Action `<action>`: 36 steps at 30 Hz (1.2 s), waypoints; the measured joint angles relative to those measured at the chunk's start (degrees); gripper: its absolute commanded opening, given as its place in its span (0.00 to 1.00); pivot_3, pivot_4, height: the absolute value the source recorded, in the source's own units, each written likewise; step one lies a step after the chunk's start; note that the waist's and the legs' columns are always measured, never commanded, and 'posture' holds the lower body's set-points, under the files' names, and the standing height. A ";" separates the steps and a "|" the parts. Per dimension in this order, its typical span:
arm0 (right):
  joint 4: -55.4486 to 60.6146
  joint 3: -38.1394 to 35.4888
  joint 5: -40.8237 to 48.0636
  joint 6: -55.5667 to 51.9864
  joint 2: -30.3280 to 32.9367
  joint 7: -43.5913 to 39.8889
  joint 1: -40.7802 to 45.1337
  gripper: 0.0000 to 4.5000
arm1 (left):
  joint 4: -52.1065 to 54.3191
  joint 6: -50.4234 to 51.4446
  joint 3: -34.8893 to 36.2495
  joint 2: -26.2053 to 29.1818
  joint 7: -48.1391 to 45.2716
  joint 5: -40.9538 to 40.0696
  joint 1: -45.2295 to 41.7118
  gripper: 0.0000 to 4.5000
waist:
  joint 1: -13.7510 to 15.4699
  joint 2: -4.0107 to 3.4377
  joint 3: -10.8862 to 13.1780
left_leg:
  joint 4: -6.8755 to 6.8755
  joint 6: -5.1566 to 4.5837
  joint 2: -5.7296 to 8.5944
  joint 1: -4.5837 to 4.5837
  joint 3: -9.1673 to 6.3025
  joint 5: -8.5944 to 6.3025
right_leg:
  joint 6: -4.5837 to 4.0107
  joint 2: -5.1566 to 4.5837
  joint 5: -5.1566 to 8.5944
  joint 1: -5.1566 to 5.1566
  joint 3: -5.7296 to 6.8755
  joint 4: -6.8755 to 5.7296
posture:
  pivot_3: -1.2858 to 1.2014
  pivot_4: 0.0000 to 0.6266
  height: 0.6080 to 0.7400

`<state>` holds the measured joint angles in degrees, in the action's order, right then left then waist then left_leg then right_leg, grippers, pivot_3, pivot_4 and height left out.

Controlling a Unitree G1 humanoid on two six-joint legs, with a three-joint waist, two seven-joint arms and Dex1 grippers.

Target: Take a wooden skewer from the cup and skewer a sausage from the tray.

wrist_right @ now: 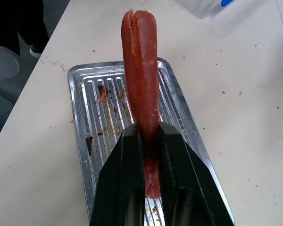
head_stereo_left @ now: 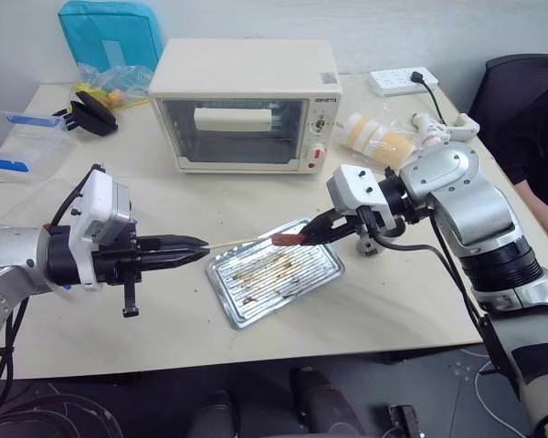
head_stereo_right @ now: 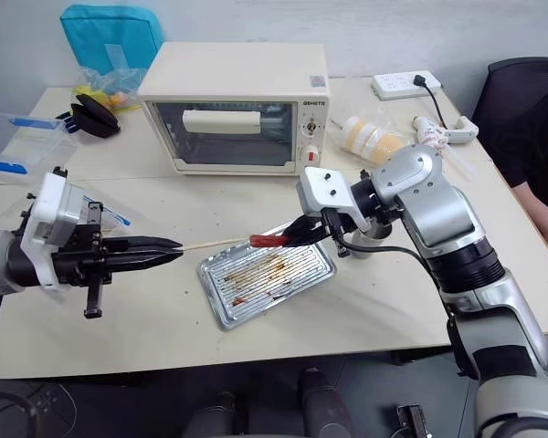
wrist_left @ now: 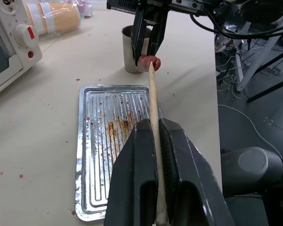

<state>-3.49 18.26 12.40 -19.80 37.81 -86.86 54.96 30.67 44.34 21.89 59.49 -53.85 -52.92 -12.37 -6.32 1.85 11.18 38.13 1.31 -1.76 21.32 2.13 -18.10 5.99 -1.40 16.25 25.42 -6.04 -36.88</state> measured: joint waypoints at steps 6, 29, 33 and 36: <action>-1.37 0.00 -0.76 1.14 -0.37 -0.01 0.00 0.02 | 0.00 0.06 0.08 0.00 -0.08 0.01 0.02 0.00 | 0.01 0.00 0.00 | 0.00 0.00 0.00 0.00 0.00 0.00 | 0.00 -0.01 0.00 0.00 0.00 0.00 | 0.52 0.24 1.00; -1.10 0.00 -0.84 1.02 -2.08 0.19 0.64 0.02 | -2.16 -0.50 -2.93 0.02 -2.20 3.35 -2.82 0.00 | -0.01 0.00 0.00 | 0.01 0.00 0.00 0.00 0.00 0.00 | 0.00 0.01 0.00 0.00 0.00 -0.02 | 0.52 0.24 1.00; -1.07 0.27 -1.23 1.27 -2.58 0.45 0.74 0.02 | -2.30 -0.74 -5.09 0.02 -2.47 4.02 -4.66 0.00 | 0.06 0.00 0.00 | 0.02 0.00 0.01 0.01 -0.01 0.00 | 0.00 0.03 0.00 0.00 0.01 -0.03 | 0.52 0.24 1.00; -0.76 1.45 -3.15 2.69 -2.87 1.42 1.10 0.02 | -2.78 -0.91 -7.09 0.02 -2.62 5.55 -6.04 0.00 | -0.01 0.00 0.00 | 0.02 0.00 0.03 0.01 0.00 0.00 | 0.01 0.04 0.00 0.00 0.00 -0.03 | 0.52 0.24 1.00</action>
<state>-4.25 19.71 9.25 -17.11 34.94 -85.44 56.06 27.89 43.43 14.80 59.51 -56.47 -47.37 -18.41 -6.33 1.85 11.18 38.15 1.31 -1.73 21.32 2.13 -18.10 5.99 -1.35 16.25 25.42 -6.04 -36.92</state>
